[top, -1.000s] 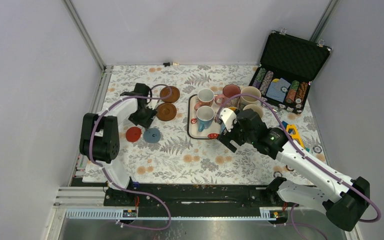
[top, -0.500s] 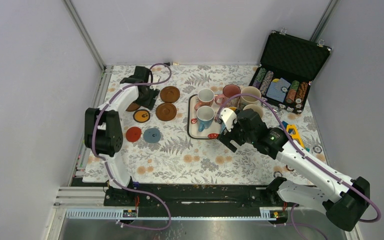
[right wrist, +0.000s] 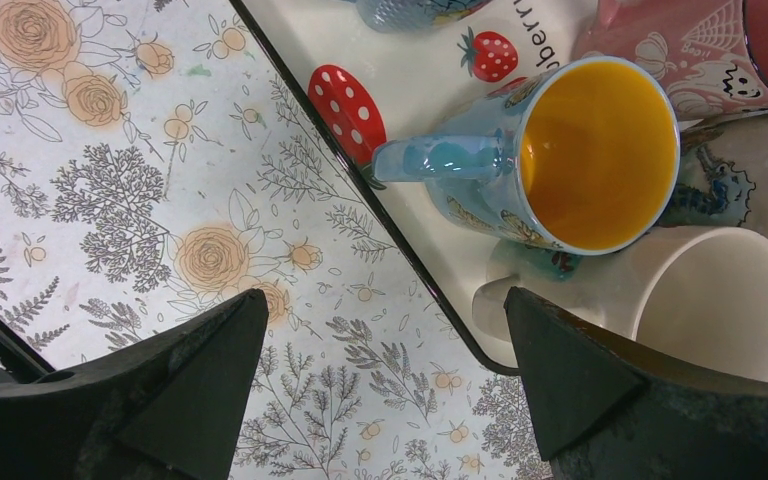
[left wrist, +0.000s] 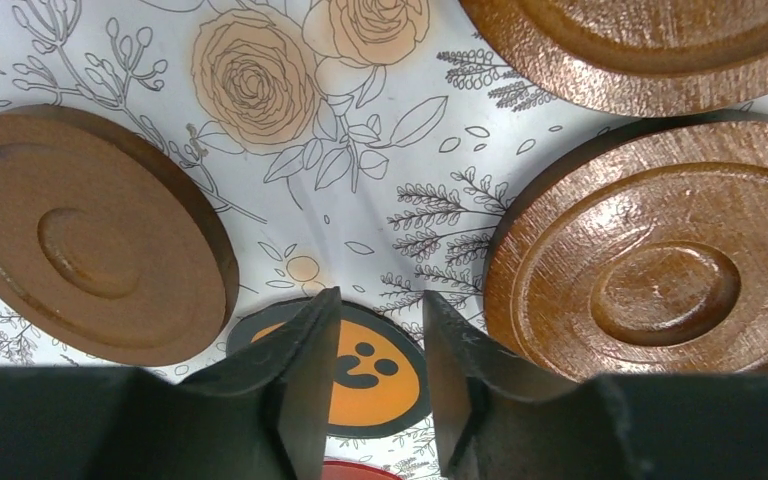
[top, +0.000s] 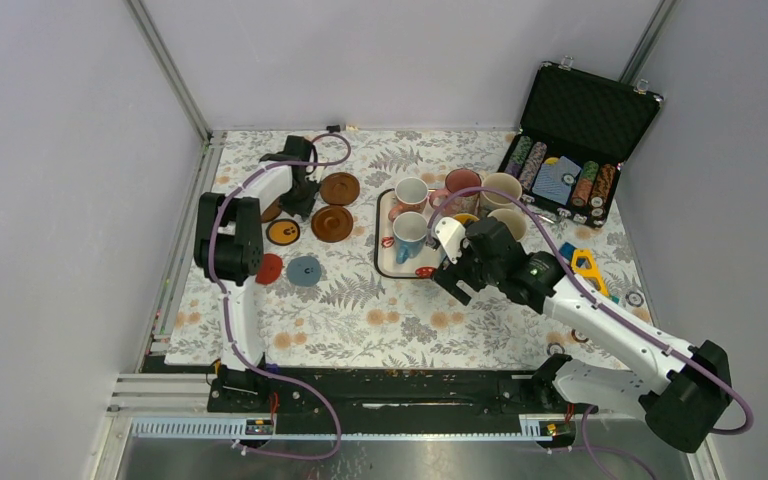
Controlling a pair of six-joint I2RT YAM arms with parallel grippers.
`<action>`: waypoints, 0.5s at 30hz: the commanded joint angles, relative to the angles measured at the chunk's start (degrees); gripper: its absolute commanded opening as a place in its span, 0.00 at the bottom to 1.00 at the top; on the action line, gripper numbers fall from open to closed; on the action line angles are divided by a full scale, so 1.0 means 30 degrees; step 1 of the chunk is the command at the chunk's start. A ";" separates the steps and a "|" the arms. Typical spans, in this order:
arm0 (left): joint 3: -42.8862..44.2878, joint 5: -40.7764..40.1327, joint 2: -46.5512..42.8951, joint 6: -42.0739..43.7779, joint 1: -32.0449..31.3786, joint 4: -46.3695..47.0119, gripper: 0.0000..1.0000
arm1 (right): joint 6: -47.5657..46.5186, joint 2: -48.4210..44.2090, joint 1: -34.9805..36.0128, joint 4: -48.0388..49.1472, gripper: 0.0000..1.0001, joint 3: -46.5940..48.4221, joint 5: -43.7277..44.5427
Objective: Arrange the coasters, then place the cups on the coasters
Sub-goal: Move the coaster to the center of the board.
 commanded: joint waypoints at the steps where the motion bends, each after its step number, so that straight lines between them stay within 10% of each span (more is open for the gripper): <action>1: 0.0502 -0.0034 0.0282 -0.0123 0.0003 0.0358 0.35 | -0.0145 0.0244 -0.0129 0.0617 0.97 0.0048 0.0592; 15: 0.2679 0.0692 0.1551 -0.0435 0.0333 -0.2018 0.16 | -0.0078 0.0201 -0.0150 0.0623 0.97 0.0087 0.0883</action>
